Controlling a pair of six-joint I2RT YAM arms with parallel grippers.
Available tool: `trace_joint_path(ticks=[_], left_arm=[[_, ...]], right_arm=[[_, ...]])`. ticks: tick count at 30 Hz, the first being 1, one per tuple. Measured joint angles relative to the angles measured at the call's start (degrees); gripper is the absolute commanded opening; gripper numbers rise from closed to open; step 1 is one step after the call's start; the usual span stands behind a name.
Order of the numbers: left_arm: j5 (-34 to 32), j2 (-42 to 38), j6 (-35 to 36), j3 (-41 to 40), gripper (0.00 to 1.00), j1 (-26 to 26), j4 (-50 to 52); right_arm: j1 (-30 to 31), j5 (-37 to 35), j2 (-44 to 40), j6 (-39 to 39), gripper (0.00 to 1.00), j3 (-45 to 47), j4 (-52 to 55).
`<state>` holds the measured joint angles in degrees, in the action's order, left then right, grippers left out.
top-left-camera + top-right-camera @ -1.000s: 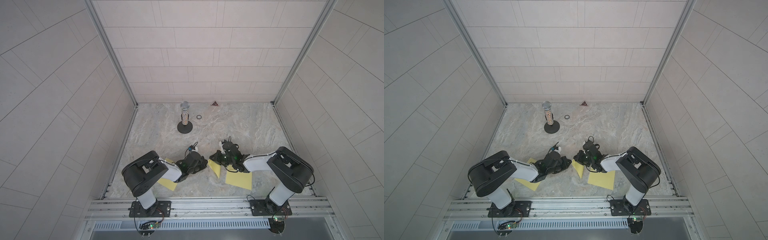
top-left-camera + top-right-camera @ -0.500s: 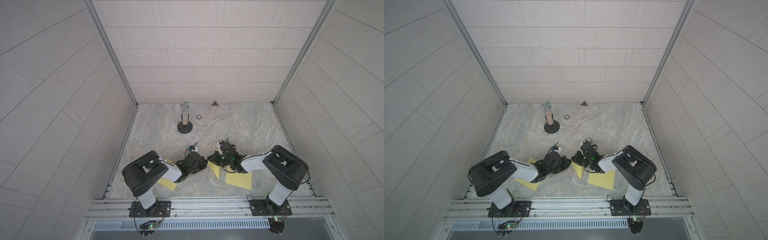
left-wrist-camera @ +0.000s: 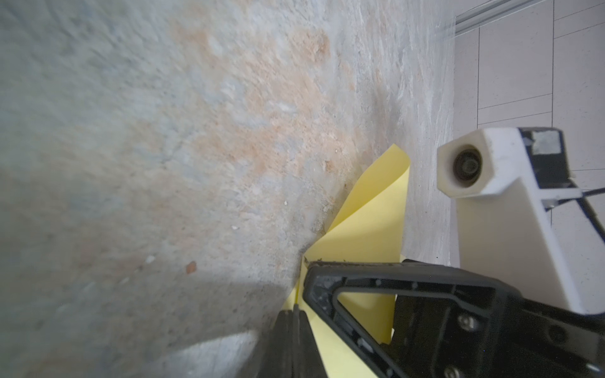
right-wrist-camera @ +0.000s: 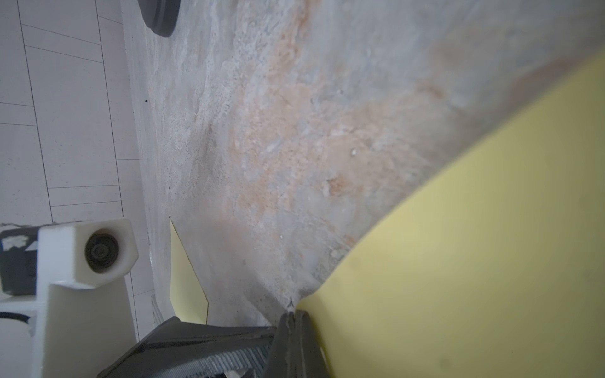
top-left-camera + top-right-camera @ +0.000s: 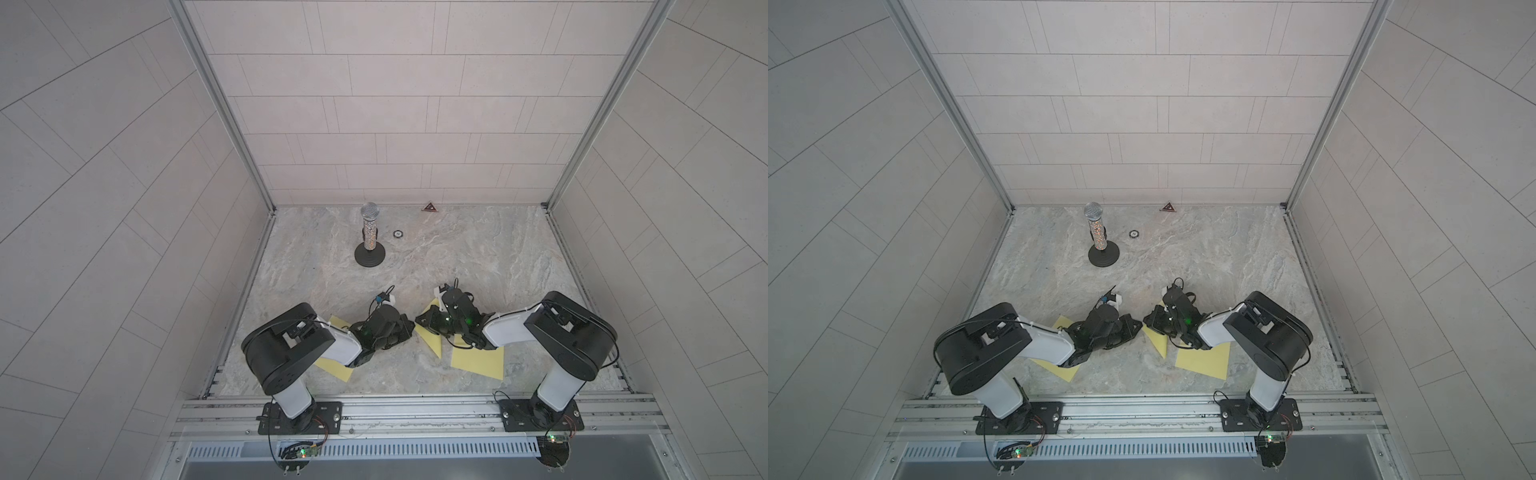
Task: Fold the square paper diagonally
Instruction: Fold the paper at the center of the board.
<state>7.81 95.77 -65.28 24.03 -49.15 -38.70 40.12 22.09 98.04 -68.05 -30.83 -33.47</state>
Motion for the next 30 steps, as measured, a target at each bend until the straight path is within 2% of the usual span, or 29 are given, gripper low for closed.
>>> trace_joint_path(ticks=[15, 24, 30], left_arm=[[0.81, -1.73, 0.33, -1.9, 0.03, 0.07, -0.28], [9.18, -1.86, -0.52, -4.39, 0.06, 5.55, -4.46], [11.43, -4.46, 0.59, -6.01, 0.07, 7.26, -2.93]], right_arm=[[0.24, 1.25, 0.92, -0.04, 0.0, 2.34, -5.27], [0.33, 1.51, 1.7, -0.07, 0.0, 2.99, -7.72], [0.33, 1.49, 1.7, -0.04, 0.0, 3.17, -8.07]])
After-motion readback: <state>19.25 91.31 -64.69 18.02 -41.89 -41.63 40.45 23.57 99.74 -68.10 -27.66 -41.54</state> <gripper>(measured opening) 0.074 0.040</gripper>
